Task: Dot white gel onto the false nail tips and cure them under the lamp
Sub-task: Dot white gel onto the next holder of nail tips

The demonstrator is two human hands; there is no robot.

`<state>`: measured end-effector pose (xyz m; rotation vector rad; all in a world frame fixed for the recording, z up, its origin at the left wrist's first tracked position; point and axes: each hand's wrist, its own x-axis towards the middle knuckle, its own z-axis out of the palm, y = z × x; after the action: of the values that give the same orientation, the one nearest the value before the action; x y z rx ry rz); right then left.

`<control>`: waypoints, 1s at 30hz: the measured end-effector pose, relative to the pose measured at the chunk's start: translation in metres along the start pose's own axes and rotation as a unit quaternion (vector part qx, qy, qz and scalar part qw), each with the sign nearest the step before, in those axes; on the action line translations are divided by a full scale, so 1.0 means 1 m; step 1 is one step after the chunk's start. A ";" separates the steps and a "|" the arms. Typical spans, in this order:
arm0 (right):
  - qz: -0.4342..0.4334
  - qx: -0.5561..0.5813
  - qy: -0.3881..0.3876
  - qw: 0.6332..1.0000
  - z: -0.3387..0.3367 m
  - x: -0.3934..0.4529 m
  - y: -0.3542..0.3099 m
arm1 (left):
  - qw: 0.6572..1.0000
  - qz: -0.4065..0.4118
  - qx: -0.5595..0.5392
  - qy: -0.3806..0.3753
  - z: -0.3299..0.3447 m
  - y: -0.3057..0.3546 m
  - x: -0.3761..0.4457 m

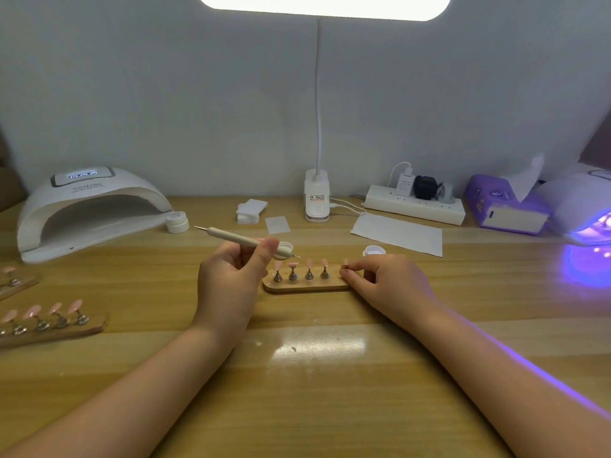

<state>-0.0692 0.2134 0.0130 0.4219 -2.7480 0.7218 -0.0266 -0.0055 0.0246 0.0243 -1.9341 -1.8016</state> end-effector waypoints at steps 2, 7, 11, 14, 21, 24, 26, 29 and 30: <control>-0.019 -0.026 -0.003 0.999 -0.001 -0.002 -0.003 | 1.000 0.005 0.001 0.004 0.000 0.000 0.000; -0.063 -0.065 0.019 0.996 -0.001 -0.005 -0.011 | 1.000 0.004 -0.004 0.006 0.000 0.001 -0.001; -0.051 -0.025 0.046 0.997 -0.001 -0.006 -0.010 | 1.000 0.016 0.000 -0.006 0.003 0.004 -0.003; -0.052 0.026 0.071 0.996 0.001 -0.006 -0.012 | 1.000 0.016 0.003 0.000 0.002 0.005 -0.004; -0.042 0.202 0.114 0.972 -0.003 -0.005 -0.029 | 0.999 0.022 -0.027 0.026 0.000 0.015 0.000; -0.079 0.257 0.116 0.956 -0.009 -0.006 -0.042 | 0.998 0.046 -0.052 0.012 -0.001 0.025 0.002; -0.096 0.273 0.121 0.950 -0.013 -0.007 -0.048 | 0.995 0.071 -0.070 -0.003 0.000 0.033 0.001; -0.119 0.296 0.122 0.940 -0.019 -0.009 -0.056 | 0.991 0.108 -0.076 0.001 0.002 0.046 -0.001; -0.125 0.302 0.119 0.938 -0.022 -0.010 -0.058 | 0.990 0.122 -0.071 0.000 0.002 0.050 -0.003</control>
<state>-0.0363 0.1777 0.0532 0.7318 -2.1490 1.4353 -0.0092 0.0037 0.0708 -0.2508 -1.7205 -1.7671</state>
